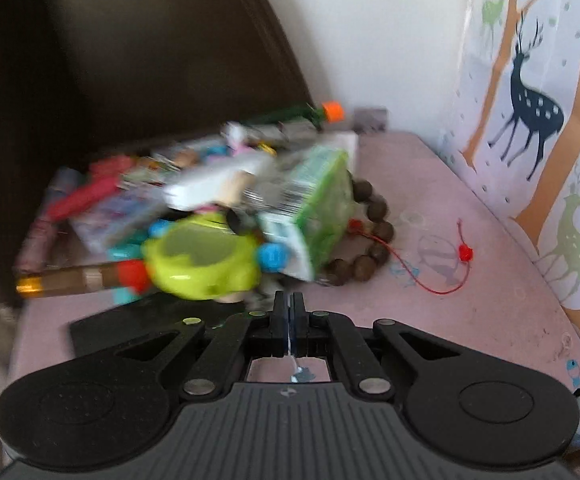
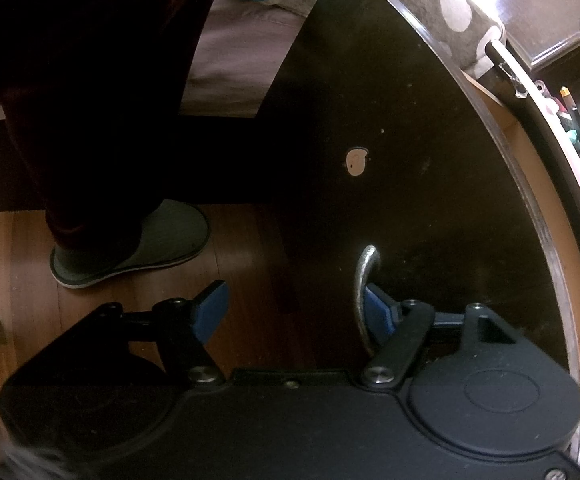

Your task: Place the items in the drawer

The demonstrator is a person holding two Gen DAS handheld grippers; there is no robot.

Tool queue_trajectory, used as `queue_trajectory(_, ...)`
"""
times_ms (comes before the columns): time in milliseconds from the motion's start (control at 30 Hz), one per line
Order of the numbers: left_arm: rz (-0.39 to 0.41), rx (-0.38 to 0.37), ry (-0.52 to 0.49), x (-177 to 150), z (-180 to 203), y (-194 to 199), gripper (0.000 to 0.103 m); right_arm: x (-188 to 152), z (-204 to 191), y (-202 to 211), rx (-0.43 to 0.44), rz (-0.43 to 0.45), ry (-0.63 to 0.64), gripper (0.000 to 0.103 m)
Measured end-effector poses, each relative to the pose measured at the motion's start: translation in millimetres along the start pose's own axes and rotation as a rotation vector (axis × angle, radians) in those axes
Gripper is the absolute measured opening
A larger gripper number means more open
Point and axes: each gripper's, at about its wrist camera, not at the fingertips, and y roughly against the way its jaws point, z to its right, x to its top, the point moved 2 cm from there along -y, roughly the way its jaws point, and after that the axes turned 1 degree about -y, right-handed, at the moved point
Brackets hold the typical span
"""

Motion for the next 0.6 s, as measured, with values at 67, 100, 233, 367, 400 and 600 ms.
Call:
queue_trajectory(67, 0.009, -0.015, -0.004, 0.5, 6.4, 0.0, 0.000, -0.1, 0.1, -0.2, 0.001, 0.000, 0.001, 0.074)
queue_trajectory(100, 0.021, -0.032, -0.006, 0.5, 9.7, 3.9, 0.000, -0.1, 0.1, -0.2, 0.001, 0.001, 0.001, 0.074)
queue_trajectory(233, 0.066, -0.052, -0.031, -3.0, 16.2, 30.8, 0.000, -1.3, 0.3, 0.3, 0.004, 0.005, 0.006, 0.074)
queue_trajectory(367, 0.105, -0.054, -0.036, -6.6, 12.4, 58.9, 0.000, -1.0, -0.2, 0.5, 0.005, 0.004, 0.002, 0.074)
queue_trajectory(400, 0.100, -0.040, -0.037, -6.4, 10.1, 58.8, 0.000, -0.7, -0.5, 0.3, 0.004, 0.003, 0.001, 0.074)
queue_trajectory(600, 0.136, -0.031, -0.003, 11.1, 3.7, 64.6, 0.000, 1.3, -2.2, -1.3, -0.005, -0.010, -0.009, 0.074)
